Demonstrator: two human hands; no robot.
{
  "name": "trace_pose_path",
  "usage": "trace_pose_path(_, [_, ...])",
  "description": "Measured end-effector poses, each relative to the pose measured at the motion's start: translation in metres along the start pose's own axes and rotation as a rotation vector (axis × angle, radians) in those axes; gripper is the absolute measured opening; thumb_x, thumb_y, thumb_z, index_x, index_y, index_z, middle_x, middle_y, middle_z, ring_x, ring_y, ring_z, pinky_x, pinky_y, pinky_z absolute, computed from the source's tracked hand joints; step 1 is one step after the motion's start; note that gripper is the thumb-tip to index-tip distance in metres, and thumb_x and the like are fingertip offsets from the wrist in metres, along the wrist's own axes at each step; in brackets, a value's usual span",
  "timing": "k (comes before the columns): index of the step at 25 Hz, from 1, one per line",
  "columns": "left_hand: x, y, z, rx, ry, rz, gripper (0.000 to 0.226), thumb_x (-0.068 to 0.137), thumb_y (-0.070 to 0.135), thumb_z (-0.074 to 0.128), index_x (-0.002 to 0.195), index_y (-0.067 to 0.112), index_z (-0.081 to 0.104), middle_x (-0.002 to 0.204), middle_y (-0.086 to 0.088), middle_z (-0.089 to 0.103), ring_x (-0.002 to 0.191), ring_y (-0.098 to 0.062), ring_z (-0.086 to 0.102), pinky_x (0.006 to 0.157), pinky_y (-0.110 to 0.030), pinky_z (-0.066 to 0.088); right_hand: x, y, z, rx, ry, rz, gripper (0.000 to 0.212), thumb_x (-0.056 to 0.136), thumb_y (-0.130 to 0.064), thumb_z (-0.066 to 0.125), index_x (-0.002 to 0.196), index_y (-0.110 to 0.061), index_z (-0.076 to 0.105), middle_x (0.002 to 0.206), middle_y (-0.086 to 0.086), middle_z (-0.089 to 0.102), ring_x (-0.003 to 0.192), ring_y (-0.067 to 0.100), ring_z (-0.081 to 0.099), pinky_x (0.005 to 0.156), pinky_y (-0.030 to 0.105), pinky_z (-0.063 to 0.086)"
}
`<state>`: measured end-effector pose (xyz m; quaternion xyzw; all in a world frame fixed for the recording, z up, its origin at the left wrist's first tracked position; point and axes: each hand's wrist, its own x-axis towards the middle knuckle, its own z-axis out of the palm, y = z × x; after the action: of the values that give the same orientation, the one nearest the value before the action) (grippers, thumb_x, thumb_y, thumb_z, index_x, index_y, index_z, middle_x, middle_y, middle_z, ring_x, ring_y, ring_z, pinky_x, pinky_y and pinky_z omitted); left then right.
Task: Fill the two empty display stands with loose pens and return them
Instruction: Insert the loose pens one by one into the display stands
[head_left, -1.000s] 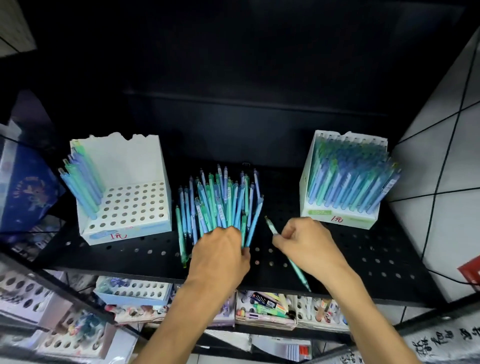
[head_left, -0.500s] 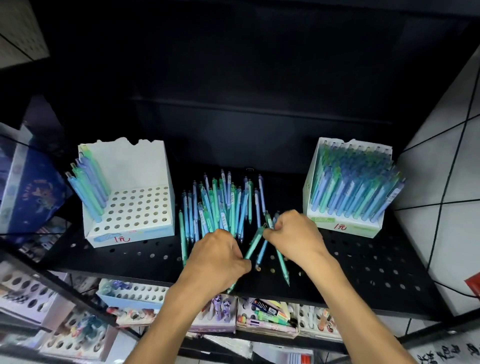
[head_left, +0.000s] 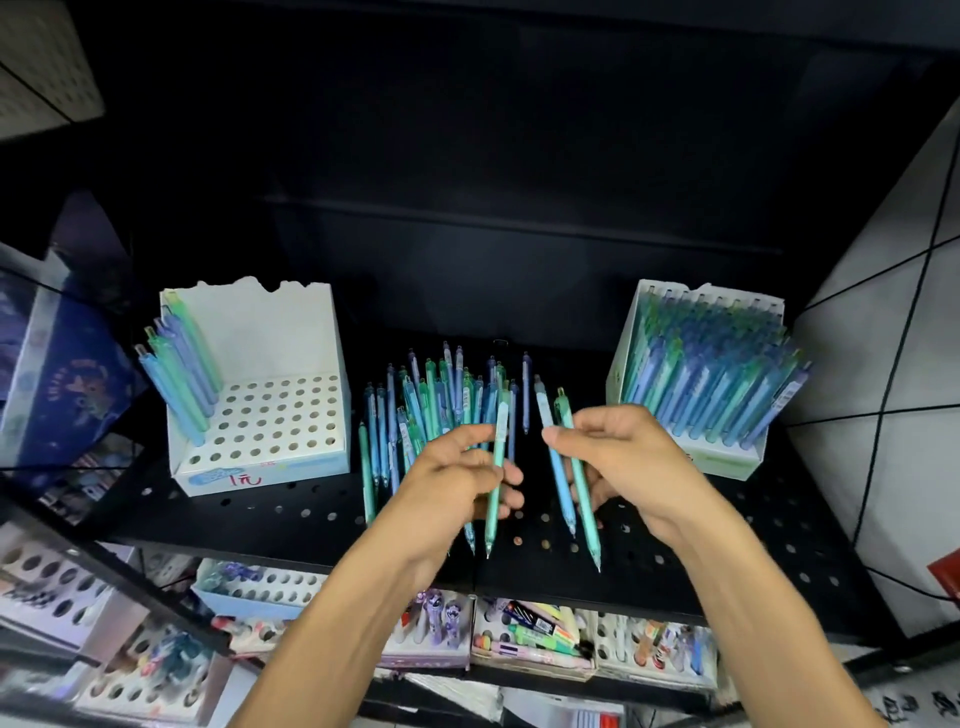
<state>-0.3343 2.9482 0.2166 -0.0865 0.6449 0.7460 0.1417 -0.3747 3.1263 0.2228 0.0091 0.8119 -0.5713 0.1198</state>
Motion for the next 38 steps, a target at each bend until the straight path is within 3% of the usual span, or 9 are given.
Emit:
trace_pose_path(5, [0.009,-0.007,0.025,-0.241,-0.043,-0.042,0.063,0.062,0.008,0.055,0.124,0.008,0.045,0.091,-0.008,0.065,0.079,-0.018,0.058,0.063,-0.029,0.041,-0.004,-0.023,0.020,-0.149,-0.044,-0.103,0.030,0.093,-0.028,0.069,0.083,0.000,0.070,0.071,0.015,0.069,0.052,0.012,0.062,0.042,0.025,0.045])
trace_pose_path(8, [0.015,-0.013,0.026,-0.196,0.051,-0.073,0.100,0.072,0.007,0.067,0.157,0.019,0.015,0.158,-0.007,0.034,0.137,-0.026,0.045,0.101,-0.040,0.048,-0.002,-0.020,0.031,-0.159,-0.029,-0.079,0.038,0.098,-0.031,0.060,0.084,0.004,0.066,0.069,0.017,0.061,0.056,0.027,0.070,0.058,0.049,0.060])
trace_pose_path(10, [0.014,-0.015,0.028,-0.150,0.134,-0.047,0.086,0.090,0.003,0.059,0.159,0.022,0.010,0.164,-0.001,0.020,0.147,-0.021,0.030,0.114,-0.040,0.035,-0.001,-0.019,0.035,-0.168,-0.101,-0.054,0.041,0.102,-0.030,0.051,0.085,0.007,0.059,0.068,0.009,0.056,0.060,0.028,0.072,0.071,0.055,0.059])
trace_pose_path(13, [0.018,-0.021,0.024,-0.197,0.154,-0.007,0.051,0.098,0.007,0.054,0.146,0.017,0.042,0.128,-0.005,0.062,0.111,-0.015,0.059,0.082,-0.029,0.045,0.010,-0.024,0.033,-0.251,-0.008,-0.112,0.028,0.099,-0.024,0.056,0.080,-0.008,0.068,0.068,0.001,0.067,0.062,0.022,0.072,0.063,0.040,0.062])
trace_pose_path(16, [0.016,-0.011,0.016,-0.380,0.216,0.004,0.018,0.101,0.006,0.050,0.116,0.009,0.059,0.065,-0.001,0.057,0.064,-0.014,0.051,0.067,-0.030,0.043,0.049,-0.019,0.029,-0.546,0.307,-0.222,0.013,0.093,-0.026,0.059,0.088,-0.022,0.070,0.081,-0.002,0.072,0.080,0.025,0.070,0.068,0.032,0.053])
trace_pose_path(21, [0.009,-0.004,0.004,-0.549,0.171,-0.030,0.015,0.100,0.002,0.046,0.108,0.009,0.057,0.066,-0.004,0.053,0.050,-0.014,0.041,0.054,-0.029,0.038,0.091,-0.006,0.041,-0.810,0.220,-0.007,0.031,0.094,-0.040,0.059,0.104,-0.011,0.063,0.108,0.011,0.068,0.104,0.035,0.065,0.073,0.031,0.045])
trace_pose_path(29, [0.015,-0.003,-0.001,-0.523,0.170,-0.022,0.017,0.097,-0.003,0.044,0.104,0.007,0.056,0.058,-0.002,0.047,0.046,-0.012,0.033,0.045,-0.024,0.027,0.088,-0.003,0.023,-0.930,0.062,0.103,0.037,0.089,-0.048,0.067,0.082,-0.015,0.051,0.087,0.003,0.062,0.086,0.029,0.068,0.073,0.035,0.057])
trace_pose_path(33, [0.018,-0.003,0.001,-0.497,0.161,-0.031,0.017,0.096,-0.002,0.044,0.098,0.008,0.058,0.055,0.000,0.042,0.044,-0.011,0.029,0.041,-0.022,0.024,0.080,0.002,0.021,-1.000,0.016,0.112,0.047,0.088,-0.059,0.062,0.097,-0.013,0.055,0.092,0.002,0.060,0.089,0.025,0.064,0.068,0.031,0.048])
trace_pose_path(38, [0.020,-0.008,0.001,-0.468,0.142,-0.037,0.018,0.095,0.000,0.047,0.101,0.007,0.062,0.055,0.000,0.039,0.044,-0.011,0.028,0.040,-0.021,0.024,0.066,-0.002,0.011,-0.913,-0.057,0.115,0.034,0.090,-0.043,0.068,0.086,-0.012,0.055,0.076,0.003,0.062,0.064,0.023,0.066,0.061,0.033,0.059])
